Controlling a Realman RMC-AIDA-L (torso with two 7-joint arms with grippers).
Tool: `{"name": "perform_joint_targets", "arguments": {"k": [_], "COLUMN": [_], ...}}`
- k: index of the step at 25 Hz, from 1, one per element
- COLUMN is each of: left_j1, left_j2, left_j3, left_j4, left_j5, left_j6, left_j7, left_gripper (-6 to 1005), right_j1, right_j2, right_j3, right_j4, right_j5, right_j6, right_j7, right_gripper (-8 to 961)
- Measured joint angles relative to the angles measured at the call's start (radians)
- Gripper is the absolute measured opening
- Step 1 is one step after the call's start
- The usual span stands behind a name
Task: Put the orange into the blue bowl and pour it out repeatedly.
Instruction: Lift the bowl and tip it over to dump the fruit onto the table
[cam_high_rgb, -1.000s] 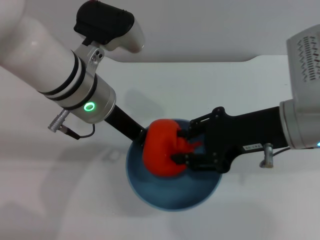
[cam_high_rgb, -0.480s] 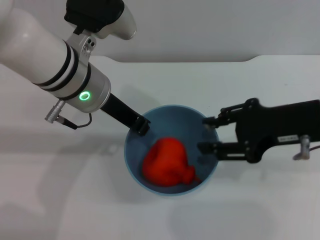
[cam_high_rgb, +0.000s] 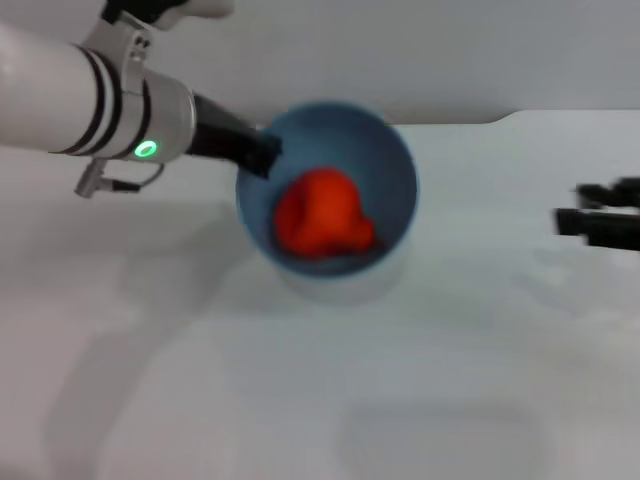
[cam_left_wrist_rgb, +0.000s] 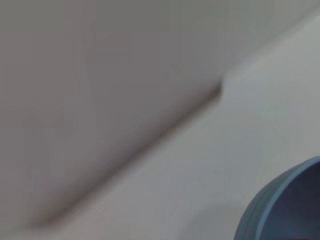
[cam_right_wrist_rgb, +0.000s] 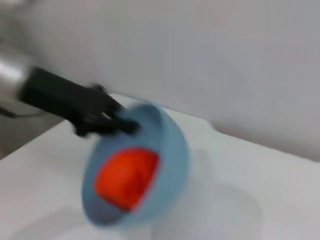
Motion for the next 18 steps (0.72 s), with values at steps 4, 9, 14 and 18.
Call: {"name": "perform_joint_targets", "arguments": {"k": [4,9,14,18], "left_j1": [0.137,0.247,0.288,0.296], "left_j2": [0.001,-0.002,-0.006,-0.007], "left_j3": [0.082,0.239,0.388,0.467], "left_j4": [0.092,0.114,0.059,-0.043], "left_j5": [0.037,0.159,0.317,0.327], "left_j6": [-0.252,-0.531,-0.780,-0.979], "left_j7": [0.105,0.203,0.214,0.325], "left_gripper": [0,0,-1,-1], "right_j1": [-0.011,-0.011,-0.004,-0.004], "right_j2": [-0.005,-0.008,-0.008,-0.008], "right_j3": [0.134,0.201,0.199,0.198], "right_j4": [0.049,0.095,0.118,0.121], "right_j5": [-0.051,-0.144,-0.185,-0.186], "right_j6": [-0.056,-0.101,-0.107,-0.112], "right_j7": [0.056,0.097,0.119,0.120], "right_gripper": [485,485,485,485]}}
